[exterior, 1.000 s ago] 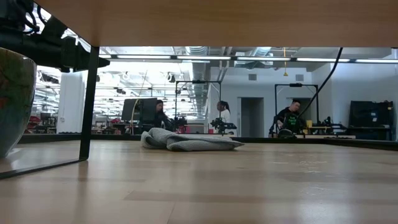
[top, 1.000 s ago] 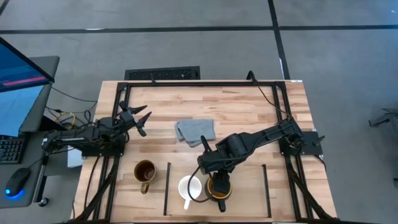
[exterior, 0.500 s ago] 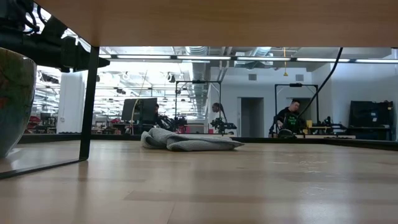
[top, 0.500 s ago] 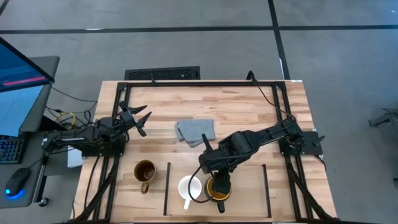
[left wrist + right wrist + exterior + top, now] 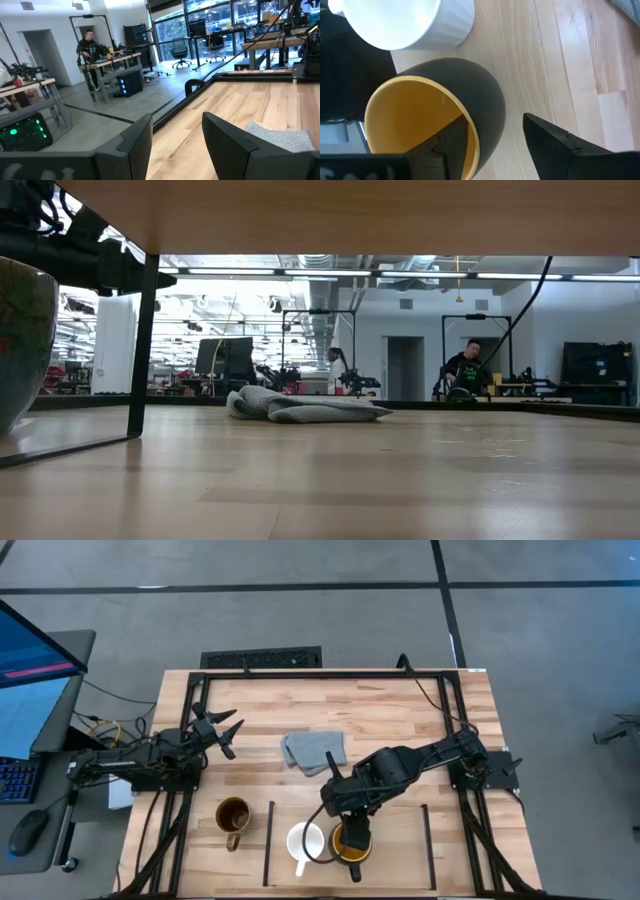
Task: Stack small to large cups/mugs on shelf
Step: Put the black mug on the shelf, then put the light brown mug on the shelf
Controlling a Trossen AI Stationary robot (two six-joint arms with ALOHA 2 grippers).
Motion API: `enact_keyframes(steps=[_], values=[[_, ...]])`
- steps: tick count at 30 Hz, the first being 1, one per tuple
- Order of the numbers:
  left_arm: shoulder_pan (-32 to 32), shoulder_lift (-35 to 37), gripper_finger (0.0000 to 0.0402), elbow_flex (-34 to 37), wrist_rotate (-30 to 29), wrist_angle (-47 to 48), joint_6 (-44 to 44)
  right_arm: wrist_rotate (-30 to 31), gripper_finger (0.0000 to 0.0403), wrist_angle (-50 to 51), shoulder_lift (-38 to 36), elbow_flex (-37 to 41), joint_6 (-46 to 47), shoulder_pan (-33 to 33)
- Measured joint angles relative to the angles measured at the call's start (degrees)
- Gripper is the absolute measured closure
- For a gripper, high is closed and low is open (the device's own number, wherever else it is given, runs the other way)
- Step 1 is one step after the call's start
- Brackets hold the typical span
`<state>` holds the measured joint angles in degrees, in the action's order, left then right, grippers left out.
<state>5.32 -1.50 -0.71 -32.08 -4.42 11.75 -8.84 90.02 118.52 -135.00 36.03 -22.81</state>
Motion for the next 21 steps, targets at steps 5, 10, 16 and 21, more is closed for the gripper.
enact_keyframes(steps=[5, 10, 16, 21], values=[[0.0, 0.0, 0.0236, 0.0, 0.0, 0.0, 0.0, -0.1, 0.0193, 0.0, 0.0, 0.0, 0.8, 0.0], [0.0, 0.0, 0.0236, 0.0, 0.0, 0.0, 0.0, -0.4, 0.0193, 0.0, 0.0, 0.0, 1.5, -0.1], [0.0, 0.0, 0.0236, 0.0, 0.0, 0.0, 0.0, -1.6, 0.0193, 0.0, 0.0, 0.1, 1.5, 0.0], [0.0, 0.0, 0.0236, 0.0, 0.0, 0.0, 0.0, -2.5, 0.0193, 0.0, 0.0, 0.1, 1.5, 0.0]])
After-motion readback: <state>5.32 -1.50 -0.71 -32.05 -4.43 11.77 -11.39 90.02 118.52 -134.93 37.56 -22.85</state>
